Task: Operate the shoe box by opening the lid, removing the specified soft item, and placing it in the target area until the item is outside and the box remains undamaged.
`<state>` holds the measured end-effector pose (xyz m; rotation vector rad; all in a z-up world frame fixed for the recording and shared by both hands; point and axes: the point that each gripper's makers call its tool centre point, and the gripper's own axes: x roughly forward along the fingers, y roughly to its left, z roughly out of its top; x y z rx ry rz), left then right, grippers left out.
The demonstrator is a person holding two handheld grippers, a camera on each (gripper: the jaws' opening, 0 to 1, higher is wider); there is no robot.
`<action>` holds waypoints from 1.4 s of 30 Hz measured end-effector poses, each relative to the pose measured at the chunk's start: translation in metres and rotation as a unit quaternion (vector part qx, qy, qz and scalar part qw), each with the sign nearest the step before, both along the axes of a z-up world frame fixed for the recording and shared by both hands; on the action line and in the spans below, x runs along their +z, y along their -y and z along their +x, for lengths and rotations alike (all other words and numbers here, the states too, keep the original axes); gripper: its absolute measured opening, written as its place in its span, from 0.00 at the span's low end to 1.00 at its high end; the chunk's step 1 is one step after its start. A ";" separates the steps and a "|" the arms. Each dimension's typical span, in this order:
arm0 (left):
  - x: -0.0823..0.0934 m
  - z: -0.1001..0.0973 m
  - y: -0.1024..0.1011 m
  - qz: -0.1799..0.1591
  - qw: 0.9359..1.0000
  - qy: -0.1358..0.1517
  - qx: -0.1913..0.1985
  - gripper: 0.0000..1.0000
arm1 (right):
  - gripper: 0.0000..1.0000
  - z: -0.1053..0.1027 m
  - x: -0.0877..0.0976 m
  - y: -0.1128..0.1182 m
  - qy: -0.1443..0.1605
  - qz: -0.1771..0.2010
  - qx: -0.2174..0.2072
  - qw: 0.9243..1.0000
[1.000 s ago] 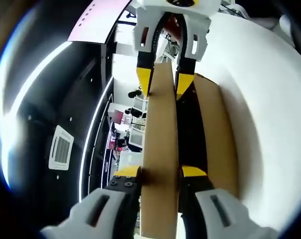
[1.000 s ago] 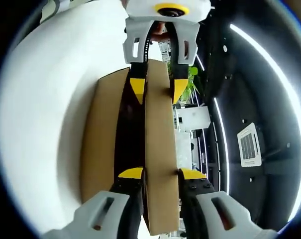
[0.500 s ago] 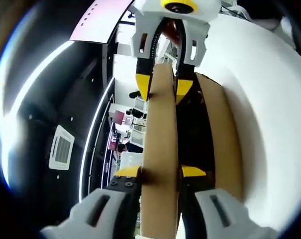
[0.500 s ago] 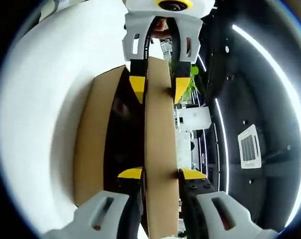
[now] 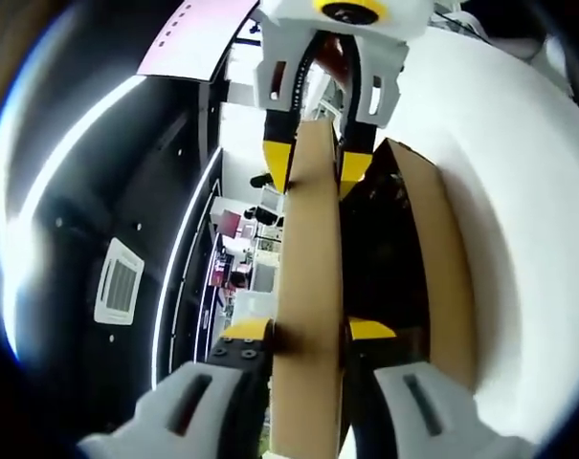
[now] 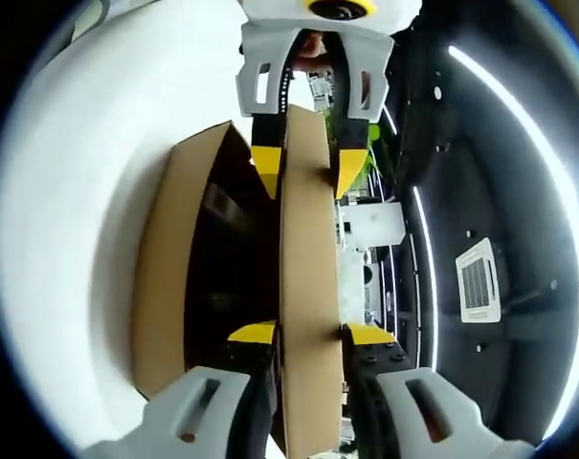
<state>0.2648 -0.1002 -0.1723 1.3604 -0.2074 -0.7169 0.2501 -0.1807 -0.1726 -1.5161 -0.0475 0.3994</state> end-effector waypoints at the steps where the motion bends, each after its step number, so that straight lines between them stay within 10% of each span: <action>1: 0.001 0.001 0.000 0.001 1.000 -0.003 -0.001 0.29 | 0.25 0.000 0.001 0.000 0.000 0.000 0.000 1.000; 42: 0.028 0.027 0.005 0.007 1.000 -0.017 -0.008 0.27 | 0.18 0.026 0.031 0.001 0.042 -0.006 -0.007 0.999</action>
